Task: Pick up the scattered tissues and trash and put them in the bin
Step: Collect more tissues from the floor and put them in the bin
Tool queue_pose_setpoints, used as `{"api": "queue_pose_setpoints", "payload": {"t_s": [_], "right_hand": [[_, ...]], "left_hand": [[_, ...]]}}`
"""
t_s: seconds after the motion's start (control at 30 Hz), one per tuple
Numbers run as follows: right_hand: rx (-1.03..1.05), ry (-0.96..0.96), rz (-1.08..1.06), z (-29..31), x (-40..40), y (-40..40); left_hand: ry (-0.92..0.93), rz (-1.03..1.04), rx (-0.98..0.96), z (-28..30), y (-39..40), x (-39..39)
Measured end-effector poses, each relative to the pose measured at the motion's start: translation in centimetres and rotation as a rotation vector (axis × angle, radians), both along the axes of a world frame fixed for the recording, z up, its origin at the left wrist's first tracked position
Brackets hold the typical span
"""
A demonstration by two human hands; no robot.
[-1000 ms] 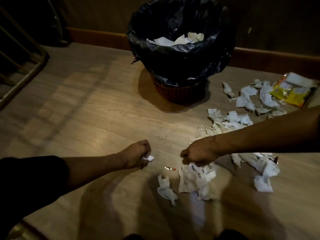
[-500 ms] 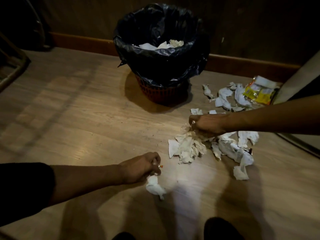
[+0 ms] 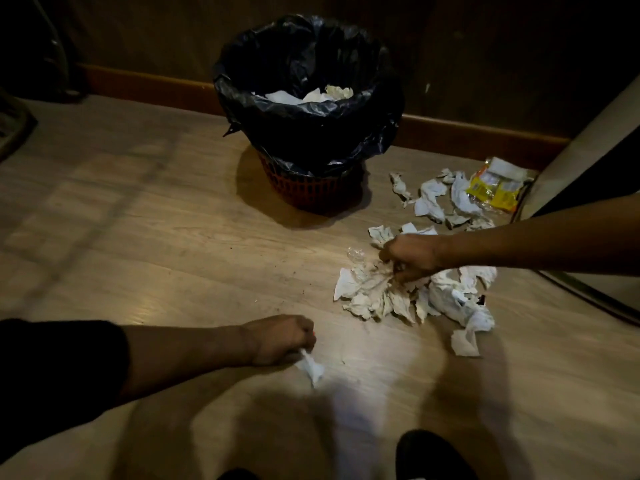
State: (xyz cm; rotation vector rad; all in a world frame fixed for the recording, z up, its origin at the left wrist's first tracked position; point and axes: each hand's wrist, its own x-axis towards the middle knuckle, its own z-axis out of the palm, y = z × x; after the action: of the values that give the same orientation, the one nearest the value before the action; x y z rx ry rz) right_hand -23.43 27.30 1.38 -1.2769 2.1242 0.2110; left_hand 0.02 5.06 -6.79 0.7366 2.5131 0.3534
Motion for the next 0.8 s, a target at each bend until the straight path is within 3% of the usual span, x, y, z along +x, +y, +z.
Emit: {"api": "queue_pose_setpoints", "payload": {"t_s": [0.1, 0.27, 0.4, 0.5, 0.63, 0.8], "right_hand": [[-0.162, -0.021, -0.049, 0.8, -2.3, 0.7], [-0.144, 0.011, -0.197, 1.8, -3.1, 4.3], [-0.124, 0.039, -0.264, 3.3, -3.6, 6.2], [-0.148, 0.024, -0.297, 4.7, -2.8, 8.7], [-0.084, 0.111, -0.378, 5.5, -1.9, 12.0], [0.069, 0.207, -0.33, 3.8, -1.8, 15.9]], "left_hand": [[0.109, 0.151, 0.127, 1.2, 0.5, -2.5], [0.185, 0.353, 0.258, 1.6, 3.1, -7.6], [0.048, 0.309, 0.275, 0.2, 6.2, -10.7], [-0.028, 0.204, 0.174, -1.3, 7.9, -11.5], [0.044, 0.136, 0.155, -1.9, 9.0, -12.1], [0.193, 0.133, 0.182, -0.9, 8.3, -13.2]]}}
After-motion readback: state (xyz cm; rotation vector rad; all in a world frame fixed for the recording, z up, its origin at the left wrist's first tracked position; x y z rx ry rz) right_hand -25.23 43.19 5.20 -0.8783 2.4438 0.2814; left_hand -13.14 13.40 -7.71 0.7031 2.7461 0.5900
